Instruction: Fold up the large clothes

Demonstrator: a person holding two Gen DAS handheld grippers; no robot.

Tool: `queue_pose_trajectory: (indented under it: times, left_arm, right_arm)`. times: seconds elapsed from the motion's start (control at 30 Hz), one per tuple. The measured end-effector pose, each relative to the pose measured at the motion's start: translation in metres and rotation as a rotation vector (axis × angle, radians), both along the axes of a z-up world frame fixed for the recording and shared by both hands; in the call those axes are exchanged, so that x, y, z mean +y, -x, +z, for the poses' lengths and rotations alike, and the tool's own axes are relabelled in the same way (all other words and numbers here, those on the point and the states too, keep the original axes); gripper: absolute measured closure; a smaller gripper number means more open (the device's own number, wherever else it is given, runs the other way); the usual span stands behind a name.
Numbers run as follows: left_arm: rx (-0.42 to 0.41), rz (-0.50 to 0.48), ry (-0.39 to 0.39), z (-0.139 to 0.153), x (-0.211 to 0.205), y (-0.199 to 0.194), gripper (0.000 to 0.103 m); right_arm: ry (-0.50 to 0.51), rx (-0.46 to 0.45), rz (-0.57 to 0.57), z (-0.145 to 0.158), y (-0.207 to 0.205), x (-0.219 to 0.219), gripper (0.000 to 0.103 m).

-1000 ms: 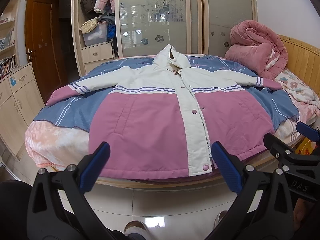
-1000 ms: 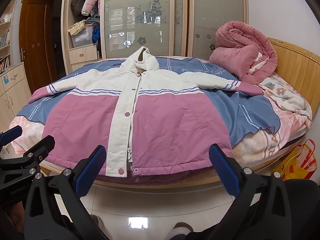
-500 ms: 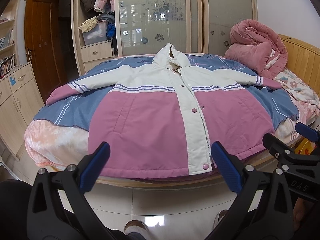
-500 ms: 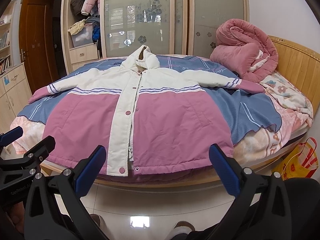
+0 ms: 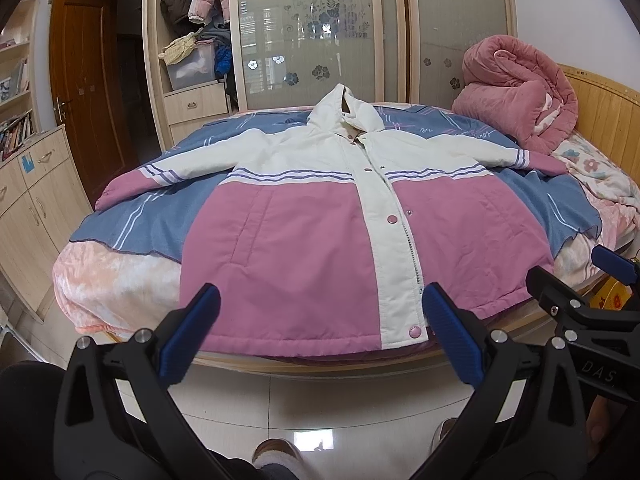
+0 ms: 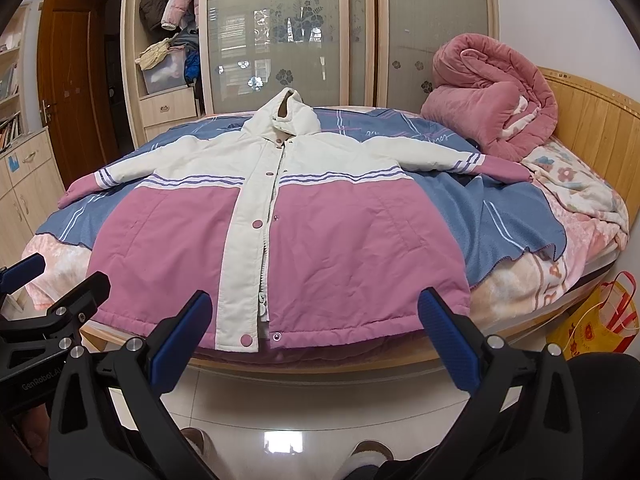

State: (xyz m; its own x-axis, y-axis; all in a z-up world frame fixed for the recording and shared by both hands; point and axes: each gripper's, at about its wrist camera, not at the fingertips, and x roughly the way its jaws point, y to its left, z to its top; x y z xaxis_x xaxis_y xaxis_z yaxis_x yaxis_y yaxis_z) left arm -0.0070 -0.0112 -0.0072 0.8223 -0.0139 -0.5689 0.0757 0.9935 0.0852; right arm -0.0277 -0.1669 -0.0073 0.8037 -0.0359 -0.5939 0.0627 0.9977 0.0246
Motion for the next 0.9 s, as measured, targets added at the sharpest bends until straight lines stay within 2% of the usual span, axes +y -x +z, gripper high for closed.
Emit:
queue_pose_trajectory:
  times: [0.17,0.3,0.43,0.57,0.63,0.83,0.9]
  left_arm:
    - [0.007,-0.080,0.046,0.012,-0.003,0.002,0.002]
    - [-0.034,-0.054,0.004,0.021,-0.005,0.003,0.002]
    - [-0.058,-0.069,0.047,0.032,0.008,0.009,0.002]
    - [-0.068,-0.010,-0.033,0.036,0.010,0.014,0.002]
    - [-0.070,-0.010,-0.019,0.041,0.015,0.019,0.002]
    - [-0.115,0.004,-0.019,0.064,0.035,0.041,0.002]
    - [-0.101,-0.008,0.021,0.073,0.047,0.044,0.002]
  right_arm:
    - [-0.044,0.009,-0.008,0.004,0.000,-0.007,0.001]
    - [-0.072,-0.016,-0.024,0.010,0.003,-0.013,0.001]
    - [-0.066,-0.058,-0.075,0.019,0.009,-0.021,0.001]
    - [-0.038,-0.091,-0.107,0.028,0.018,-0.023,0.001]
    - [-0.018,-0.102,-0.108,0.033,0.023,-0.023,0.001]
    - [-0.071,-0.192,-0.117,0.069,0.049,-0.034,0.001]
    - [-0.137,-0.210,-0.088,0.090,0.055,-0.041,0.001]
